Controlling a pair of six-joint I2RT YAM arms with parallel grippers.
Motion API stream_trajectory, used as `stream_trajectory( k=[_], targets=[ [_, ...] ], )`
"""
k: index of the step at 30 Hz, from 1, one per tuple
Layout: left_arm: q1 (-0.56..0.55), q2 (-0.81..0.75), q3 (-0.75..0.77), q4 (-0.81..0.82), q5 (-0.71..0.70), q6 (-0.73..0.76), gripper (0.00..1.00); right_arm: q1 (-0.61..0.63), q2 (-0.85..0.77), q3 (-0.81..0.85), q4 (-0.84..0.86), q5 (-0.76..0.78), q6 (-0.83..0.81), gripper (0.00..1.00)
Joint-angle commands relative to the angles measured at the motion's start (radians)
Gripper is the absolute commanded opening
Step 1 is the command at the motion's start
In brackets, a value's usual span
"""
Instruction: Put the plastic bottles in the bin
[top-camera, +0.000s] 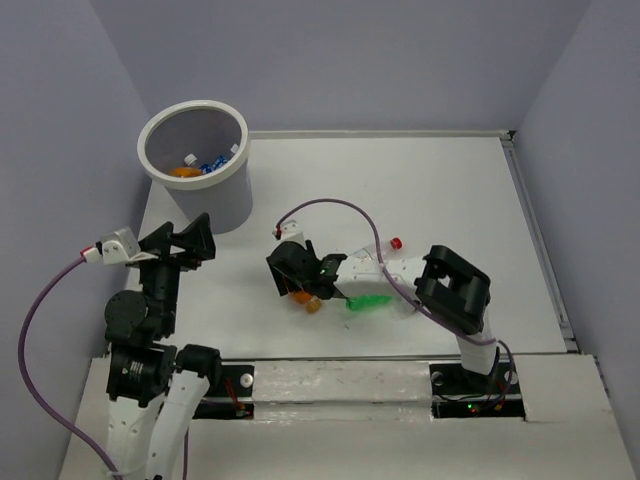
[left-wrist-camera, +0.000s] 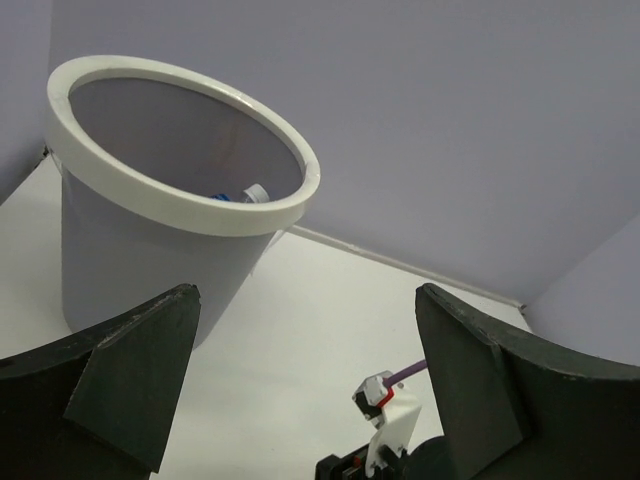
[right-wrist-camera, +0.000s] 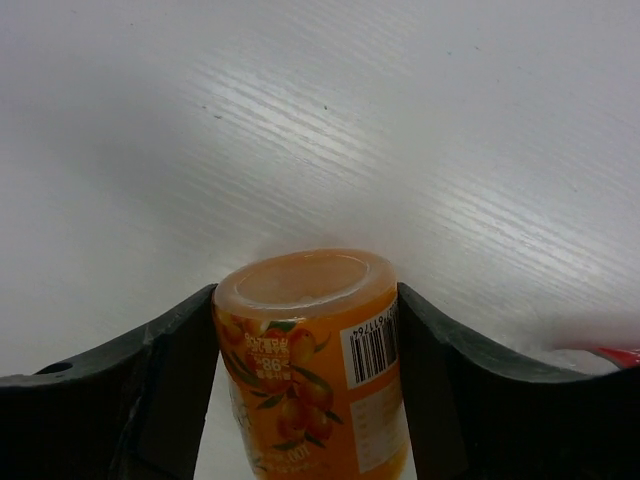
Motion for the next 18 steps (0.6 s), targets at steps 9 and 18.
stream_trajectory(
  k=[9, 18],
  targets=[
    [-0.071, -0.107, 0.006, -0.078, 0.008, 0.102, 0.99, -0.038, -0.086, 0.404, -0.008, 0.070, -0.254, 0.47],
    [-0.122, -0.187, -0.030, -0.123, 0.021, 0.076, 0.99, -0.178, 0.123, 1.017, 0.100, -0.136, -0.413, 0.46]
  ],
)
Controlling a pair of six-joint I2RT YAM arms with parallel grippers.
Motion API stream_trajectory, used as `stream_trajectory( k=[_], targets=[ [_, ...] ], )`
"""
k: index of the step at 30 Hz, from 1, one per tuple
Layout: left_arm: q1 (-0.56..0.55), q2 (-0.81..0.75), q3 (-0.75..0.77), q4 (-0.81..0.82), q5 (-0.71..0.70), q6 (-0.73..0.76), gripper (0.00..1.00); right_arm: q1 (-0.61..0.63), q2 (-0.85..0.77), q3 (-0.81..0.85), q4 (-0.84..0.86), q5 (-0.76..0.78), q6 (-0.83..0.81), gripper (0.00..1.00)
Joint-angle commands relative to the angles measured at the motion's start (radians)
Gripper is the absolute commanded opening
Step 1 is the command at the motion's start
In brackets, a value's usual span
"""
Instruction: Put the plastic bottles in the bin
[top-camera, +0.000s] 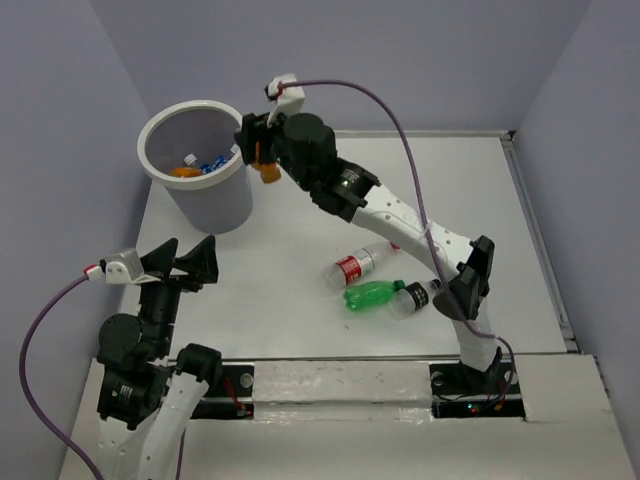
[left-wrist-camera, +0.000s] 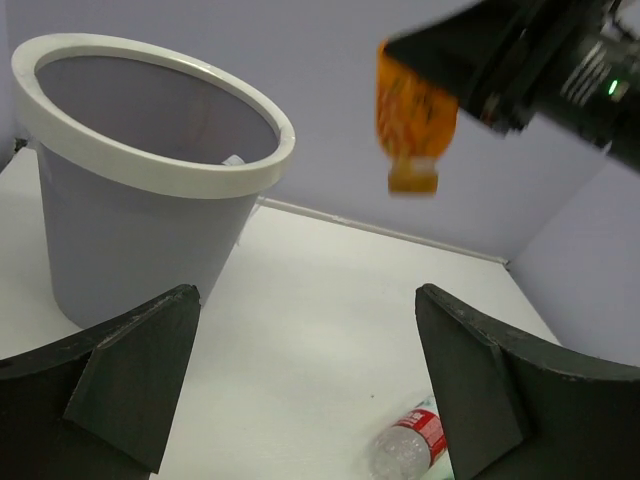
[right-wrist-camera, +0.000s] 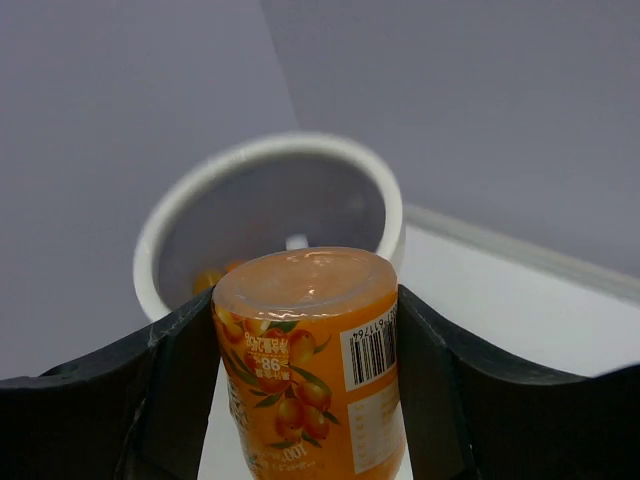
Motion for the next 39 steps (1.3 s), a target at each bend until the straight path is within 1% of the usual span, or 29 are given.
stream_trajectory(
  k=[1, 2, 4, 5, 6, 7, 8, 9, 11, 12, 13, 15, 18, 22, 25, 27, 28, 29, 32, 36, 39],
  targets=[
    [-0.026, -0.048, -0.006, 0.015, 0.038, 0.006, 0.99, -0.054, 0.144, 0.389, 0.106, -0.144, -0.091, 0.46],
    [-0.026, -0.052, -0.003, 0.018, 0.061, 0.006, 0.99, -0.066, 0.218, 0.448, 0.121, -0.164, -0.081, 0.45],
    [-0.026, -0.045, 0.002, 0.018, 0.083, -0.001, 0.99, -0.077, 0.260, 0.500, 0.276, -0.208, -0.068, 0.45],
    [-0.027, -0.042, 0.000, 0.018, 0.109, -0.006, 0.99, -0.091, 0.269, 0.480, 0.342, -0.225, -0.052, 0.45],
    [-0.029, -0.036, -0.006, 0.023, 0.121, -0.018, 0.99, -0.091, 0.280, 0.457, 0.488, -0.241, -0.013, 0.45],
    [-0.032, -0.035, -0.012, 0.027, 0.132, -0.024, 0.99, -0.107, 0.287, 0.437, 0.555, -0.256, 0.015, 0.45],
    [-0.032, -0.030, -0.017, 0.027, 0.146, -0.032, 0.99, -0.121, 0.296, 0.417, 0.612, -0.265, 0.081, 0.45],
    [-0.034, -0.029, -0.030, 0.030, 0.153, -0.046, 0.99, -0.121, 0.328, 0.414, 0.725, -0.273, 0.113, 0.45],
    [-0.037, -0.029, -0.040, 0.032, 0.157, -0.055, 0.99, -0.121, 0.379, 0.433, 0.813, -0.273, 0.159, 0.45],
    [-0.037, -0.030, -0.044, 0.032, 0.157, -0.058, 0.99, -0.121, 0.414, 0.467, 0.832, -0.269, 0.196, 0.45],
    [-0.038, -0.032, -0.047, 0.033, 0.157, -0.060, 0.99, -0.121, 0.489, 0.578, 0.838, -0.265, 0.211, 0.45],
    [-0.040, -0.032, -0.050, 0.032, 0.157, -0.063, 0.99, -0.121, 0.530, 0.638, 0.874, -0.246, 0.253, 0.44],
    [-0.046, -0.032, -0.055, 0.032, 0.157, -0.064, 0.99, -0.131, 0.504, 0.515, 0.962, -0.203, 0.285, 0.42],
    [-0.046, -0.038, -0.058, 0.033, 0.157, -0.074, 0.99, -0.131, 0.595, 0.578, 0.899, -0.193, 0.316, 0.42],
    [-0.046, -0.041, -0.063, 0.035, 0.154, -0.075, 0.99, -0.140, 0.654, 0.573, 0.885, -0.186, 0.379, 0.44],
    [-0.046, -0.044, -0.064, 0.030, 0.149, -0.075, 0.99, -0.140, 0.662, 0.561, 0.875, -0.190, 0.382, 0.51],
    [-0.046, -0.044, -0.064, 0.030, 0.147, -0.075, 0.99, -0.140, 0.655, 0.552, 0.876, -0.196, 0.380, 0.60],
    [-0.044, -0.044, -0.063, 0.030, 0.146, -0.075, 0.99, -0.140, 0.649, 0.543, 0.875, -0.207, 0.373, 0.77],
    [-0.044, -0.027, -0.058, 0.033, 0.141, -0.071, 0.99, -0.140, 0.610, 0.517, 0.867, -0.248, 0.336, 0.99],
    [-0.046, 0.001, -0.043, 0.043, 0.144, -0.080, 0.99, -0.140, 0.554, 0.515, 0.821, -0.322, 0.292, 1.00],
    [-0.044, 0.033, -0.038, 0.058, 0.157, -0.086, 0.99, -0.140, 0.470, 0.486, 0.789, -0.370, 0.246, 1.00]
  ],
)
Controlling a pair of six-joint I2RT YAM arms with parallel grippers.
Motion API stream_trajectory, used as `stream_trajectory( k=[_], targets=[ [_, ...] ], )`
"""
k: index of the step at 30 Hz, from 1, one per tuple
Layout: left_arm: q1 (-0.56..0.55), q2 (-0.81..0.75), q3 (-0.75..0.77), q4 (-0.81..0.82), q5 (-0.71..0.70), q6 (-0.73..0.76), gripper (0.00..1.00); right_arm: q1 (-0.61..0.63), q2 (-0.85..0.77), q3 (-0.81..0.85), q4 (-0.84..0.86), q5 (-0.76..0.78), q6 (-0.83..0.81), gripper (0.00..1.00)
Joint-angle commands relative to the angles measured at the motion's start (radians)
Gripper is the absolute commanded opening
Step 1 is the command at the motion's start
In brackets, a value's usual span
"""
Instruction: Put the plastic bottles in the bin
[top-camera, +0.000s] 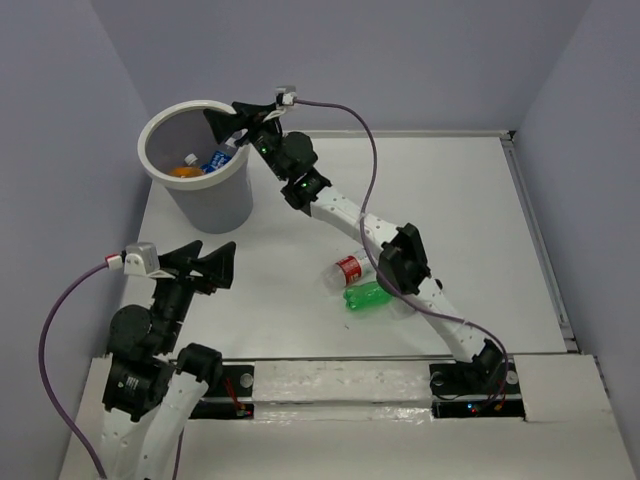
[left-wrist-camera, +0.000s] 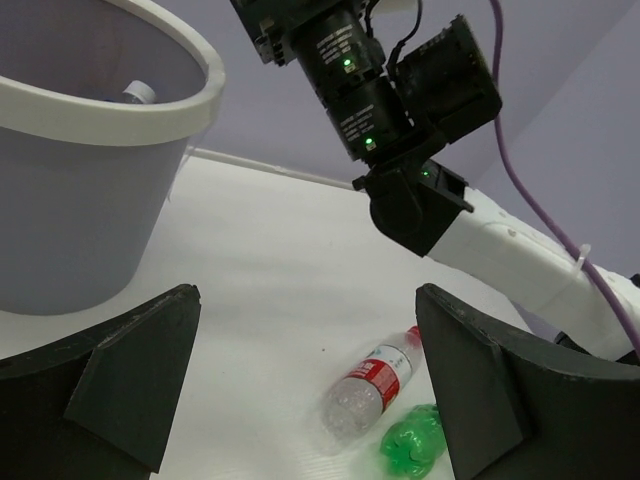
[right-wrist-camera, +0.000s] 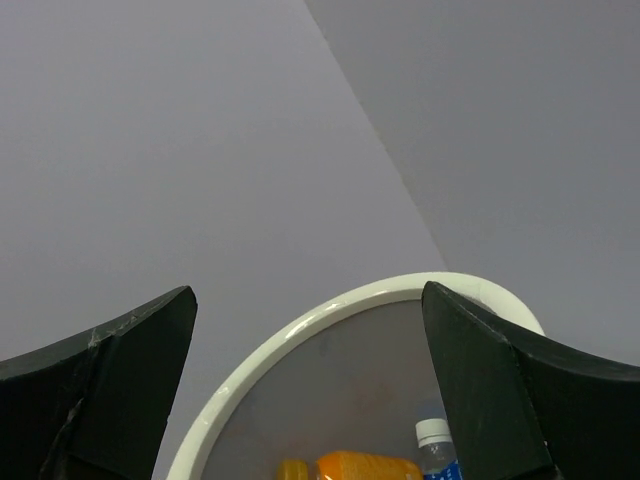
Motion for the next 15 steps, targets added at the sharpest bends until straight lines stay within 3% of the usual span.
stream_trajectory(
  k=[1, 4, 5, 10, 12, 13, 15],
  targets=[
    [-0.004, 0.058, 0.013, 0.077, 0.029, -0.006, 0.99, -0.001, -0.194, -0.047, -0.016, -0.094, -0.081, 1.00],
    [-0.004, 0.141, 0.005, 0.128, 0.110, -0.003, 0.99, -0.022, -0.371, -0.197, -0.039, -0.159, -0.101, 1.00],
    [-0.006, 0.167, 0.002, 0.143, 0.133, -0.003, 0.99, -0.022, -0.430, -0.340, -0.045, -0.167, -0.107, 1.00],
    [-0.030, 0.391, -0.045, 0.319, 0.287, -0.065, 0.99, -0.041, -0.904, -0.873, -0.160, 0.018, -0.227, 1.00],
    [-0.087, 0.453, -0.038, 0.347, 0.247, -0.078, 0.98, -0.050, -1.028, -1.019, -0.226, 0.136, -0.257, 1.00],
    [-0.183, 0.512, -0.023, 0.373, 0.206, -0.070, 0.98, -0.089, -1.141, -1.132, -0.311, 0.181, -0.256, 1.00],
    [-0.295, 0.616, -0.001, 0.393, 0.033, -0.060, 0.98, -0.132, -1.258, -1.242, -0.381, 0.224, -0.204, 1.00]
  ],
)
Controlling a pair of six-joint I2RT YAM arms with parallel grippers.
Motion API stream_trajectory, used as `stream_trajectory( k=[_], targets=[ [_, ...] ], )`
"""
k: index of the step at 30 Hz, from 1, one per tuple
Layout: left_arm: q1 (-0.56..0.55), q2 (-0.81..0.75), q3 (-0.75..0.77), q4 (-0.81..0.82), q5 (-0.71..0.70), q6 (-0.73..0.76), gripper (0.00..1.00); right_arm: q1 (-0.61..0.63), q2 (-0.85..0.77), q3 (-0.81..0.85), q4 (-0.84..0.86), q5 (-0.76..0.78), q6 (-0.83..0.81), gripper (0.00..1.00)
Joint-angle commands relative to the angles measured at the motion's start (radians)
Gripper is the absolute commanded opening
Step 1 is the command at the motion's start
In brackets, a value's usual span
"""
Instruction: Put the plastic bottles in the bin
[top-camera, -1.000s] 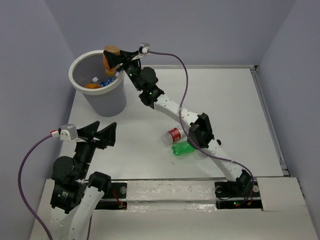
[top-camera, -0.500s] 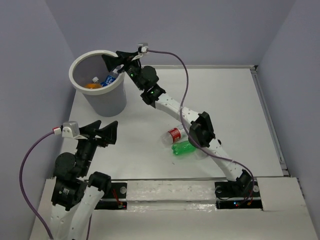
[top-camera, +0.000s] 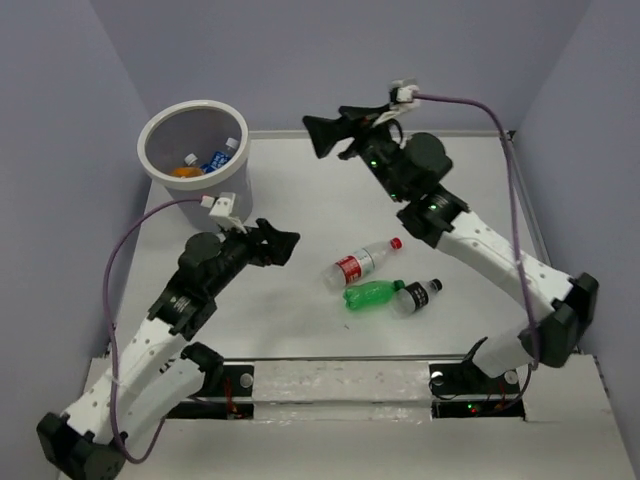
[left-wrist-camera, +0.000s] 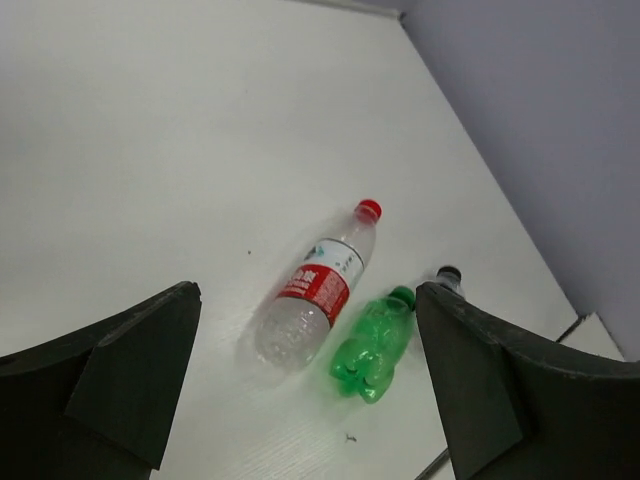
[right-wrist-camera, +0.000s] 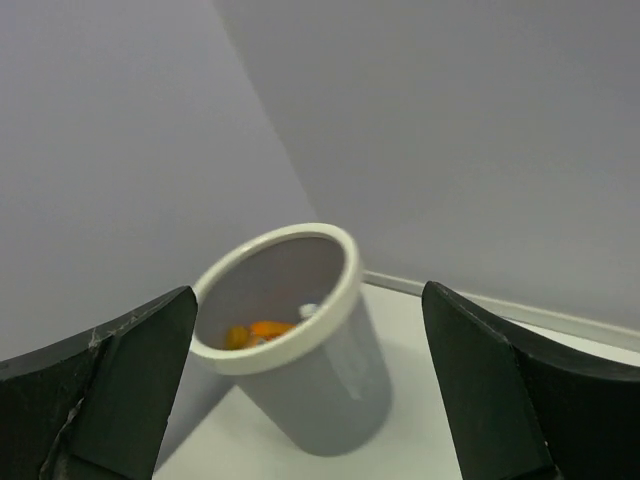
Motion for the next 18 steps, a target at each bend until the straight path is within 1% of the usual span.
stream_trajectory(
  k=[1, 2, 3, 4, 5, 6, 7, 8, 9, 11, 12, 13, 14, 16, 18],
  targets=[
    [-0.275, 0.181, 0.065, 0.165, -0.194, 0.010, 0.99, -0.113, -0.292, -0.338, -0.222, 0.191, 0.043, 1.00],
    [-0.317, 0.289, 0.087, 0.170, -0.275, 0.047, 0.99, -0.113, -0.411, -0.397, -0.228, 0.225, 0.052, 1.00],
    [-0.352, 0.346, 0.140, 0.167, -0.302, 0.068, 0.99, -0.122, -0.468, -0.496, -0.256, 0.251, 0.052, 1.00],
    [-0.398, 0.407, 0.171, 0.167, -0.314, 0.091, 0.99, -0.122, -0.522, -0.537, -0.277, 0.275, 0.054, 1.00],
    [-0.412, 0.463, 0.197, 0.167, -0.322, 0.114, 0.99, -0.122, -0.620, -0.575, -0.297, 0.301, 0.052, 0.99],
    [-0.423, 0.521, 0.226, 0.167, -0.314, 0.142, 0.99, -0.122, -0.665, -0.610, -0.323, 0.309, 0.052, 0.99],
    [-0.429, 0.629, 0.286, 0.162, -0.298, 0.203, 0.99, -0.122, -0.706, -0.643, -0.370, 0.317, 0.052, 0.99],
    [-0.433, 0.679, 0.317, 0.161, -0.275, 0.234, 0.99, -0.122, -0.743, -0.698, -0.394, 0.325, 0.057, 0.98],
    [-0.440, 0.769, 0.379, 0.156, -0.243, 0.292, 0.99, -0.122, -0.812, -0.721, -0.456, 0.344, 0.063, 0.98],
    [-0.446, 0.883, 0.435, 0.152, -0.204, 0.350, 0.99, -0.122, -0.878, -0.787, -0.493, 0.372, 0.078, 0.96],
    [-0.448, 0.912, 0.463, 0.152, -0.189, 0.382, 0.99, -0.122, -0.942, -0.808, -0.504, 0.372, 0.092, 0.95],
    [-0.449, 0.942, 0.505, 0.152, -0.178, 0.441, 0.99, -0.122, -0.972, -0.828, -0.515, 0.378, 0.092, 0.95],
    [-0.449, 0.969, 0.527, 0.146, -0.160, 0.467, 0.99, -0.122, -0.998, -0.845, -0.521, 0.384, 0.095, 0.95],
    [-0.449, 1.051, 0.605, 0.080, -0.095, 0.518, 0.99, -0.122, -1.047, -0.861, -0.538, 0.400, 0.095, 0.95],
    [-0.449, 1.124, 0.668, 0.038, -0.051, 0.568, 0.99, -0.122, -1.062, -0.862, -0.558, 0.394, 0.109, 0.94]
  ],
)
